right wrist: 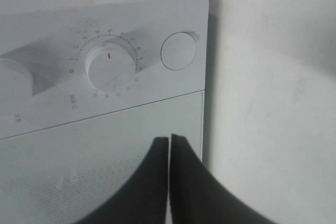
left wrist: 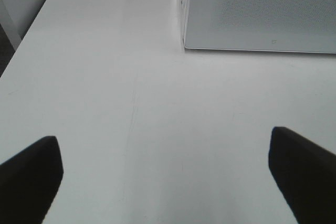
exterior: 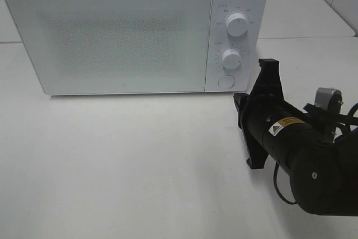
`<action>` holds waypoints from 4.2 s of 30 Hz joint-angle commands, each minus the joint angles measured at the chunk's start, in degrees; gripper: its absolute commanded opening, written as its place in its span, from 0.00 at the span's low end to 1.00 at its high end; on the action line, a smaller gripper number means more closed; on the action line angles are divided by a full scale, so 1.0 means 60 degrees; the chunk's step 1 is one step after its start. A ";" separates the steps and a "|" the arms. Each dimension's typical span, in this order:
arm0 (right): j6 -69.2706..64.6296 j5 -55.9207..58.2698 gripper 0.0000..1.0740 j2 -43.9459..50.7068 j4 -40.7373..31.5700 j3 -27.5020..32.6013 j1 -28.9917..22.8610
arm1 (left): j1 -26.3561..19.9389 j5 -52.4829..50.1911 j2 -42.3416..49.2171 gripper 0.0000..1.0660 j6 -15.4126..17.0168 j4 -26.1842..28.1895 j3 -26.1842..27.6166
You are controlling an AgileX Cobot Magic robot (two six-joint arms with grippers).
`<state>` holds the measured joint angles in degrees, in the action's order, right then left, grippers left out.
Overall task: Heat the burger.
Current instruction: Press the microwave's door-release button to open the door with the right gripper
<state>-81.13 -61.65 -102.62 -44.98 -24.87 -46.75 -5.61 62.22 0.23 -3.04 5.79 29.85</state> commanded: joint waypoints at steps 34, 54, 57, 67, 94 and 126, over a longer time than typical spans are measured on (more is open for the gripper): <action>-0.0086 0.0697 0.00 -0.2235 0.1108 -0.2617 0.1547 | -0.0029 -0.0124 0.0067 0.94 0.0048 0.0010 -0.0029; 0.0181 0.1509 0.00 -0.2779 0.1671 -0.3543 0.2559 | -0.0029 -0.0124 0.0067 0.94 0.0048 0.0010 -0.0029; 0.0162 0.1490 0.00 -0.2836 0.1728 -0.3543 0.2559 | -0.0029 -0.0124 0.0067 0.94 0.0048 0.0010 -0.0029; -0.0296 0.1222 0.00 -0.3132 0.2072 -0.3686 0.2559 | -0.0029 -0.0124 0.0067 0.94 0.0048 0.0010 -0.0029; 0.0392 -0.0325 0.00 -0.3686 0.0888 -0.5367 0.2569 | -0.0029 -0.0124 0.0067 0.94 0.0048 0.0000 -0.0029; 0.0859 -0.0172 0.00 -0.3400 0.0477 -0.5252 0.2206 | -0.0029 -0.0124 0.0067 0.94 0.0048 -0.0010 -0.0029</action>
<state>-76.38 -54.09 -125.25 -47.50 -54.32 -34.21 -5.61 62.22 0.23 -3.04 5.79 29.85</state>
